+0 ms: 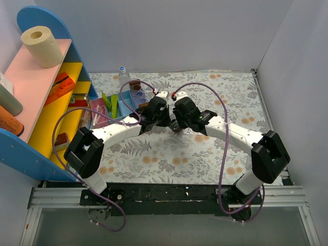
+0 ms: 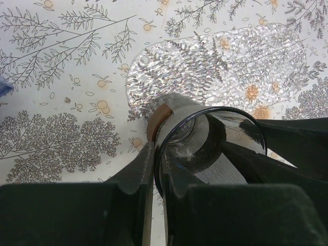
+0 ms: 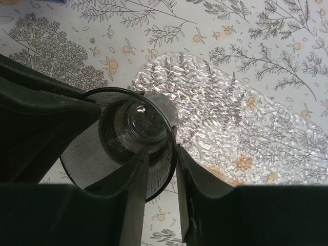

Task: Prepare toiletry sets of a toothbrush and toothpaste on the tray

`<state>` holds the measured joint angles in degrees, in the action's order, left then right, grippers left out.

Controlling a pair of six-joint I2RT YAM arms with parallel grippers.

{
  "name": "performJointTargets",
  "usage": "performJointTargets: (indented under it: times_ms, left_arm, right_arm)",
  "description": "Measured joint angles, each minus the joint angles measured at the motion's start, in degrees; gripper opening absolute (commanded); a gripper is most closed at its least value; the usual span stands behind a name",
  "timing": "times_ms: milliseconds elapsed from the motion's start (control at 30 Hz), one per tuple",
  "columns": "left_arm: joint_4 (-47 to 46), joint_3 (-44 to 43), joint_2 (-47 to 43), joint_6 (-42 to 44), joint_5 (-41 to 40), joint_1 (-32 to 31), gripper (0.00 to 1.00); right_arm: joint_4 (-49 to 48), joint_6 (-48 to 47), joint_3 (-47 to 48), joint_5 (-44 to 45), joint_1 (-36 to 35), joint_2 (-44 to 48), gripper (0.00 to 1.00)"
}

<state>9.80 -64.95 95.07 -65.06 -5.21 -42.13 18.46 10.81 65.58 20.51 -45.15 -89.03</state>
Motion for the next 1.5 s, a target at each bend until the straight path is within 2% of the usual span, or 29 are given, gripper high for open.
performJointTargets:
  times_ms: [133, 167, 233, 267, 333, 467, 500, 567, 600, 633, 800, 1000, 1133, 1500]
  left_arm:
    - [0.0, 0.2, 0.0, 0.0, 0.1, 0.0, 0.0]
    - [-0.2, 0.3, 0.0, -0.1, 0.0, 0.0, 0.0]
    - [-0.8, 0.7, 0.0, -0.5, 0.2, 0.0, 0.0]
    - [-0.9, 0.9, 0.0, -0.8, 0.3, 0.0, 0.0]
    - [-1.4, 1.2, 0.0, -1.2, 0.3, -0.2, 0.1]
    - [-3.6, 2.6, -0.8, -1.1, 1.3, 0.0, 0.4]
    - [-4.7, 3.3, -1.6, -1.1, 1.6, -0.1, 0.53]
    - [-6.5, 4.1, -3.3, -0.9, 2.0, -0.1, 0.7]
    - [-7.8, 4.6, -4.5, -0.8, 2.1, -0.1, 0.9]
    - [-8.6, 5.3, -5.9, -0.6, 1.7, -0.1, 0.97]
    - [-14.2, 8.6, -13.5, -0.3, 1.3, 0.2, 0.98]
    - [-19.5, 10.2, -17.6, 0.6, 1.7, 0.0, 0.98]
    - [-20.6, 10.6, -17.6, 0.9, 2.2, 0.0, 0.98]
    - [-21.4, 11.3, -18.4, 4.1, 2.9, 0.0, 0.98]
  right_arm:
    - [0.5, 1.4, 0.0, 1.4, -0.3, -0.4, 0.21]
    - [0.6, 2.0, 0.0, 1.7, -0.3, -0.4, 0.12]
    - [0.5, 3.6, 0.0, 2.8, -0.2, -0.4, 0.01]
    - [0.4, 4.2, 0.0, 3.4, -0.2, -0.5, 0.01]
    - [0.6, 5.8, 0.6, 4.9, -0.2, -0.8, 0.01]
    - [1.3, 6.3, 1.2, 5.1, -0.2, -1.4, 0.01]
    - [2.1, 6.1, 1.2, 4.9, -0.3, -1.4, 0.01]
    - [3.1, 5.9, 1.2, 4.4, -0.2, -1.4, 0.01]
    - [3.5, 5.8, 1.2, 4.1, 0.0, -1.4, 0.01]
    - [4.0, 5.6, 1.2, 3.7, 0.3, -1.2, 0.01]
    - [5.9, 2.7, 0.6, -1.1, 6.0, 3.1, 0.01]
    - [5.1, -4.0, -3.4, -13.3, 20.7, 12.6, 0.01]
    - [5.9, -8.9, -3.6, -19.1, 30.2, 13.4, 0.01]
    - [9.0, -20.1, -3.6, -27.3, 40.3, 13.3, 0.01]
